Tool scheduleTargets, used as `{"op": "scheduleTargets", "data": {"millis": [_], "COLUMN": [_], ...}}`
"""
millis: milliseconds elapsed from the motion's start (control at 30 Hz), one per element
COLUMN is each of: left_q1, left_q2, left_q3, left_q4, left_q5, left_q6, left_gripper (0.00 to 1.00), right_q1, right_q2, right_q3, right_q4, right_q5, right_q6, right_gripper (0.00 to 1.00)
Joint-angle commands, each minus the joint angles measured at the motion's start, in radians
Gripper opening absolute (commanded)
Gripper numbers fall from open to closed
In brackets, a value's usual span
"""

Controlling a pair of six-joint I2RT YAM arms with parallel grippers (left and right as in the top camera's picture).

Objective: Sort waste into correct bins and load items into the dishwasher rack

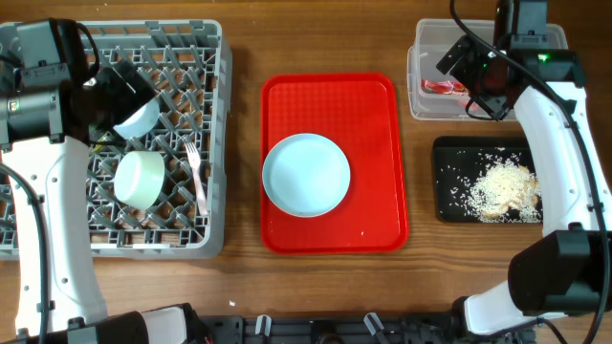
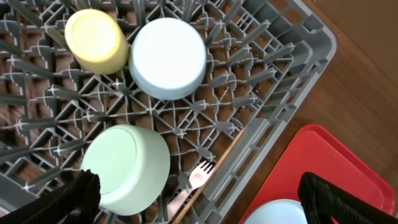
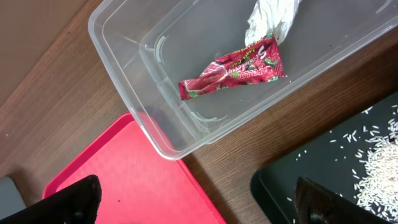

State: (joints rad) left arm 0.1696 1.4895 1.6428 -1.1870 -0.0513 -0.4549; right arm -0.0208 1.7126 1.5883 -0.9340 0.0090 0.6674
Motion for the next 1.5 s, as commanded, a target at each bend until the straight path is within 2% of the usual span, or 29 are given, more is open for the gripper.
{"op": "scheduleTargets", "data": {"millis": [0, 33, 100, 133, 200, 267, 333, 500, 633, 733, 800, 867, 1000, 1167, 1367, 1467], "left_q1": [0.003, 0.003, -0.007, -0.027, -0.114, -0.239, -0.438, -0.713, -0.843, -0.890, -0.905, -0.921, -0.956, -1.017, -1.039, -1.039], "left_q2": [0.003, 0.003, 0.005, 0.007, 0.021, 0.040, 0.082, 0.201, 0.316, 0.389, 0.433, 0.478, 0.529, 0.591, 0.653, 0.654], "left_q3": [0.000, 0.000, -0.005, -0.008, -0.008, -0.008, -0.008, -0.008, -0.008, -0.008, -0.008, -0.008, -0.008, -0.008, -0.008, -0.008], "left_q4": [0.023, 0.013, 0.014, 0.016, 0.016, 0.021, 0.055, 0.104, 0.145, 0.142, 0.139, 0.146, 0.169, 0.231, 0.233, 0.230], "left_q5": [0.089, 0.201, 0.523, 0.619, 0.674, 0.641, 0.513, 0.238, 0.151, 0.101, 0.103, 0.103, 0.103, 0.083, 0.038, -0.018], "left_q6": [-0.003, -0.003, -0.002, -0.002, -0.001, 0.005, 0.001, -0.053, -0.047, -0.048, -0.080, -0.151, -0.269, -0.269, -0.269, -0.268], "left_gripper": [1.00, 1.00, 1.00, 1.00, 1.00, 1.00, 1.00, 1.00, 1.00, 0.97, 0.80, 0.75, 0.74, 0.68, 0.61, 0.61], "right_q1": [0.003, 0.003, 0.003, 0.003, 0.003, 0.003, 0.003, 0.003, 0.003, 0.003, 0.003, 0.003, 0.003, 0.003, 0.003, 0.003], "right_q2": [-0.017, -0.017, -0.017, -0.017, -0.017, -0.017, -0.017, -0.017, -0.017, -0.017, -0.017, -0.017, -0.017, -0.017, -0.017, -0.017], "right_q3": [0.005, 0.005, 0.005, 0.005, 0.005, 0.005, 0.005, 0.005, 0.005, 0.005, 0.005, 0.005, 0.005, 0.005, 0.005, 0.005], "right_q4": [0.006, 0.006, 0.006, 0.006, 0.006, 0.006, 0.006, 0.006, 0.006, 0.006, 0.006, 0.006, 0.006, 0.006, 0.006, 0.006], "right_q5": [0.029, 0.029, 0.029, 0.029, 0.029, 0.029, 0.029, 0.029, 0.029, 0.029, 0.029, 0.029, 0.029, 0.029, 0.029, 0.029], "right_q6": [-0.013, -0.012, -0.013, -0.012, -0.013, -0.012, -0.013, -0.013, -0.013, -0.012, -0.012, -0.012, -0.012, -0.013, -0.012, -0.013], "right_gripper": [1.00, 1.00, 1.00, 1.00, 1.00, 1.00, 1.00, 1.00, 1.00, 1.00, 1.00, 1.00, 1.00, 1.00, 1.00, 1.00]}}
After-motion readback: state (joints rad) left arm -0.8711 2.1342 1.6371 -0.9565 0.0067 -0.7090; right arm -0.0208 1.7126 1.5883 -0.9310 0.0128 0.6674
